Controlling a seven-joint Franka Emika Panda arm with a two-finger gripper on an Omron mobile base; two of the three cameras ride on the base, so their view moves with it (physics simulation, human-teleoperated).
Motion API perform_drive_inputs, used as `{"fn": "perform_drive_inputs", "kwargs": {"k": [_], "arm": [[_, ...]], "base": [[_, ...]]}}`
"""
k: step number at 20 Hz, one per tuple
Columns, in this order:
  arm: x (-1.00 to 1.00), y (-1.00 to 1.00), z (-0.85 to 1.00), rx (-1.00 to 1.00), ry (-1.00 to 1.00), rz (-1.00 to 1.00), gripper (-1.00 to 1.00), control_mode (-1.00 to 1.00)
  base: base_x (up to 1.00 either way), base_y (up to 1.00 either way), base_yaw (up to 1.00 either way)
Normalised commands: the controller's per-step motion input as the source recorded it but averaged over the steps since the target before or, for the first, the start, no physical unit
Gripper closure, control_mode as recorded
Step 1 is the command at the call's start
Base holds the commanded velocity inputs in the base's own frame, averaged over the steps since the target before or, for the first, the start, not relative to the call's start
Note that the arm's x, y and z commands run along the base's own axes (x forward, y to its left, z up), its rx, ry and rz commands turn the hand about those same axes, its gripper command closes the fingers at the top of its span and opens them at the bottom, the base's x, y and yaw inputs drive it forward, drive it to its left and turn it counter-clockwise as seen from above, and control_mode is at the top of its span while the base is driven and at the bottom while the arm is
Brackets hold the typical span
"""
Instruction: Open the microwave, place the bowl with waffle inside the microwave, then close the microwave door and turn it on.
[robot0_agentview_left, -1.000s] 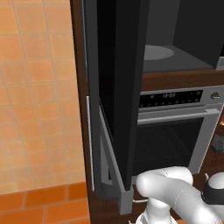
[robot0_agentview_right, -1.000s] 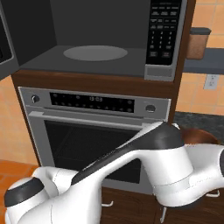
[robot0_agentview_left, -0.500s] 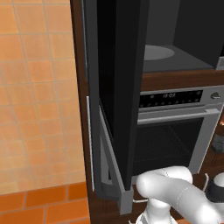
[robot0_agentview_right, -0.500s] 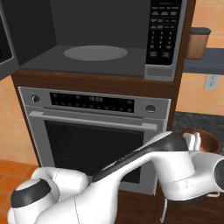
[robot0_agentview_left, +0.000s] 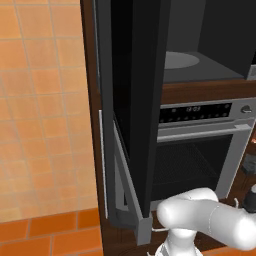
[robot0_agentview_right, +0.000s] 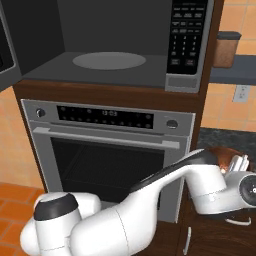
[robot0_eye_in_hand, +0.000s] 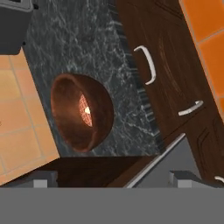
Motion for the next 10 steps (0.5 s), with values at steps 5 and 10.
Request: {"fn": "perform_drive_inputs", "kwargs": {"k": [5,10], "arm": [[0.3,0.0,-0.43,-0.04,0.0,0.01,-1.0,-1.0],[0.16,-0.21,-0.11,0.0,0.0,0.18,-1.0,-1.0]], "base": [[0.0,0.0,0.0],[0.0,0.0,0.0]]}}
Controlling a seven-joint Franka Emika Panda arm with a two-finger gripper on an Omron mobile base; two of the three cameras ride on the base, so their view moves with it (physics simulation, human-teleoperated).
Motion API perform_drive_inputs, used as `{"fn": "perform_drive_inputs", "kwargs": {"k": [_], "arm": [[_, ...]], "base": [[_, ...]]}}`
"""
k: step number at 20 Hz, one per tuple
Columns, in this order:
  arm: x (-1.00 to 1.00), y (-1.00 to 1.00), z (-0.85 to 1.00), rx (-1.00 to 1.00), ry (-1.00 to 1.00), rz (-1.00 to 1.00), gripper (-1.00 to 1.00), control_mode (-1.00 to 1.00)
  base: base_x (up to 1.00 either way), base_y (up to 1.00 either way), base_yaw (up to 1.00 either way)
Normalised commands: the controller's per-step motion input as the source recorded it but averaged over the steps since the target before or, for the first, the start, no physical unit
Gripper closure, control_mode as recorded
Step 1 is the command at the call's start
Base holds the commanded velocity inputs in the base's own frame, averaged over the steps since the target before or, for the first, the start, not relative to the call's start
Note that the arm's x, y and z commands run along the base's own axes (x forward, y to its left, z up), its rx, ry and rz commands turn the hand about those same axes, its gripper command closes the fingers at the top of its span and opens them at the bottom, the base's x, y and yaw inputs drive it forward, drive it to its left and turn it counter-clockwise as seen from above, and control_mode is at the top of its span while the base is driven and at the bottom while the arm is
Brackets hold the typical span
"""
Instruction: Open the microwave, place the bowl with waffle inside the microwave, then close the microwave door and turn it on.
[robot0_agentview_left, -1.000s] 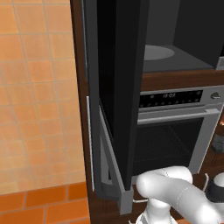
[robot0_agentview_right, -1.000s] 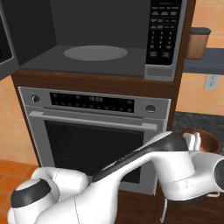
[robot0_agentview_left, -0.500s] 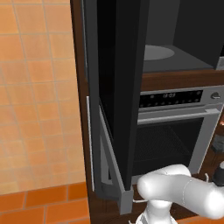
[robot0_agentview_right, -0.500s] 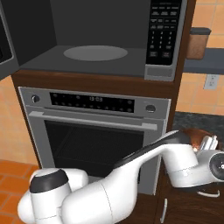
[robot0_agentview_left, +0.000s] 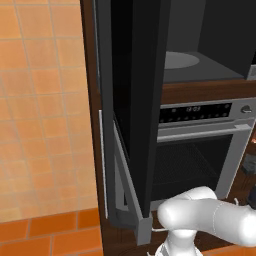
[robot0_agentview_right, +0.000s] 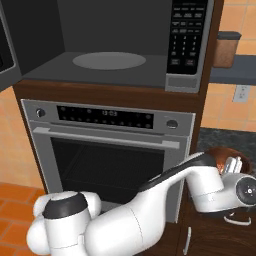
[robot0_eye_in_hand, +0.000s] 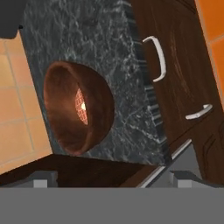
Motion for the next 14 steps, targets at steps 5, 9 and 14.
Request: {"fn": "perform_drive_inputs", "kwargs": {"k": [5,9,14], "arm": [[0.03,-0.18,0.0,0.0,0.0,0.34,-1.0,-1.0],[0.07,-0.15,0.01,0.0,0.0,0.27,-1.0,-1.0],[0.27,0.0,0.01,0.0,0.01,0.06,-1.0,-1.0]], "base": [[0.0,0.0,0.0],[0.0,0.0,0.0],[0.0,0.0,0.0]]}}
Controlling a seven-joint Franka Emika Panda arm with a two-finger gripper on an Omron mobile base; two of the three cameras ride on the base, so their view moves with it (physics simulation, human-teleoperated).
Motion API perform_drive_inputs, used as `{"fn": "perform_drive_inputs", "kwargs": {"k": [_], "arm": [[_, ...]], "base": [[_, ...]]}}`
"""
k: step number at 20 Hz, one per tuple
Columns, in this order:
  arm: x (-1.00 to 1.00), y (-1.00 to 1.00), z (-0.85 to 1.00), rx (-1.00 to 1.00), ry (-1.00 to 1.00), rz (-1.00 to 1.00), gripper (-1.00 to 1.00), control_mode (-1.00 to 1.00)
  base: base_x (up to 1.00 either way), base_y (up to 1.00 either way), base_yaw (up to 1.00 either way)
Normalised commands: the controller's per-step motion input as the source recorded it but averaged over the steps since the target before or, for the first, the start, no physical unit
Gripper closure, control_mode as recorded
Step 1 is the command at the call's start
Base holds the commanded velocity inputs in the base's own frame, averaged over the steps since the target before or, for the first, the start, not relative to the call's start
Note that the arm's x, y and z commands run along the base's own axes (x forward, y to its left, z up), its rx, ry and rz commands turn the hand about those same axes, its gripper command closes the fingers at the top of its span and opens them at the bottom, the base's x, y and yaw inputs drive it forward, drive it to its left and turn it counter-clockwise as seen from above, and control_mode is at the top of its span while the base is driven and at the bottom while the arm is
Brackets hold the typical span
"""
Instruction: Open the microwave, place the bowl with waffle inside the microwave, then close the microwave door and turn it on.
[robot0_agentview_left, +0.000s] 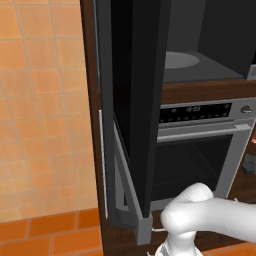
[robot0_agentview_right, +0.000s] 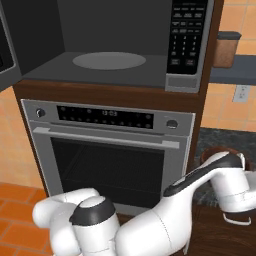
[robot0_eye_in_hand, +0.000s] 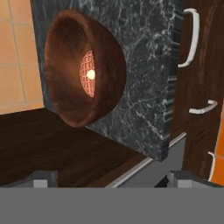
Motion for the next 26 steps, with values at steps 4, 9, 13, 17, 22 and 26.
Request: {"fn": "perform_drive_inputs", "kwargs": {"k": [4,9,13,17,22,26], "arm": [[0.51,0.0,-0.13,-0.04,0.07,0.0,-1.0,-1.0],[0.54,-0.08,-0.26,-0.04,0.11,0.0,-1.0,-1.0],[0.38,-0.43,-0.21,0.0,0.06,0.0,-1.0,-1.0],[0.34,-0.43,-0.22,0.0,0.08,-0.02,-1.0,-1.0],[0.27,-0.41,-0.23,0.0,0.1,-0.05,-1.0,-1.0],[0.07,-0.2,-0.3,0.0,0.1,-0.05,-1.0,-1.0]], "base": [[0.0,0.0,0.0],[0.0,0.0,0.0],[0.0,0.0,0.0],[0.0,0.0,0.0],[0.0,0.0,0.0],[0.0,0.0,0.0]]}}
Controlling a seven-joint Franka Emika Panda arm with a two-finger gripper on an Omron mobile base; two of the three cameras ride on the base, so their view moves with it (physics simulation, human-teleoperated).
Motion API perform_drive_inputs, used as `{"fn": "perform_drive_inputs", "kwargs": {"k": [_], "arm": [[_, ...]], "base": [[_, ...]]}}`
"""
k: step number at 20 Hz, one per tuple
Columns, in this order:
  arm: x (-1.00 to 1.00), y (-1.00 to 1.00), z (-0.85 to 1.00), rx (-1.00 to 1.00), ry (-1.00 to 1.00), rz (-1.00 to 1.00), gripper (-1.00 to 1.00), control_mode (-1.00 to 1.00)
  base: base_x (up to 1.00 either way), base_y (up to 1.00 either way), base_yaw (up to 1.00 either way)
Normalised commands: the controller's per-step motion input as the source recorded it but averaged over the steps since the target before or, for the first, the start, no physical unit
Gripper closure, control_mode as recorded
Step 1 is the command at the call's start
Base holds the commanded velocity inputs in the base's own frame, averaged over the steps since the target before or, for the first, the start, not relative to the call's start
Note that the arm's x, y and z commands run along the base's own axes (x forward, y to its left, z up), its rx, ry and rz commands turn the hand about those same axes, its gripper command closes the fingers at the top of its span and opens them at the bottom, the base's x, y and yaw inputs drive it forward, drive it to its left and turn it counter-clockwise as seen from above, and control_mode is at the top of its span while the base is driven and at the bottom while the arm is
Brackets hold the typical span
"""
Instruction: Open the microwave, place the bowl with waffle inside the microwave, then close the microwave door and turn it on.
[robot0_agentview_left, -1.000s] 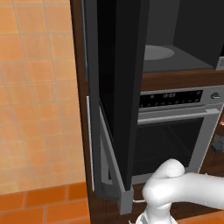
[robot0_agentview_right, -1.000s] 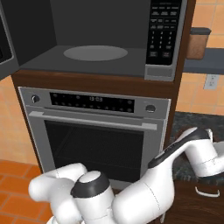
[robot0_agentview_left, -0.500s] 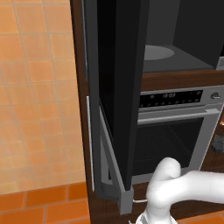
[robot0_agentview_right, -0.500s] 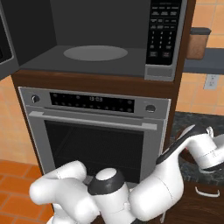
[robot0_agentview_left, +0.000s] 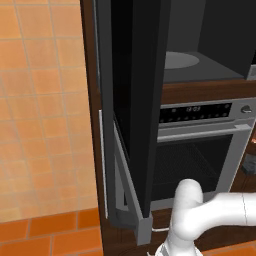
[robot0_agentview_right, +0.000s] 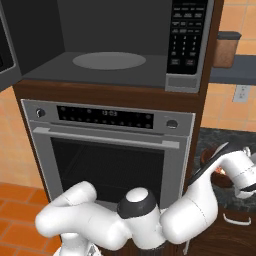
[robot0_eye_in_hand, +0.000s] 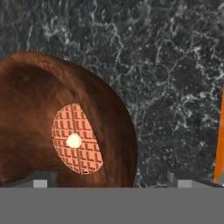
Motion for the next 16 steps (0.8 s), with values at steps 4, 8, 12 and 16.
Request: {"fn": "perform_drive_inputs", "kwargs": {"k": [4,8,12,16], "arm": [[0.05,-0.01,-0.33,0.0,0.09,-0.03,-1.0,-1.0],[0.02,0.01,-0.23,0.0,0.01,0.0,-1.0,-1.0],[0.03,0.07,-0.18,0.0,0.0,0.0,-1.0,-1.0],[0.08,0.19,-0.18,0.0,0.0,0.0,-1.0,-1.0]], "base": [[0.0,0.0,0.0],[0.0,0.0,0.0],[0.0,0.0,0.0],[0.0,0.0,0.0]]}}
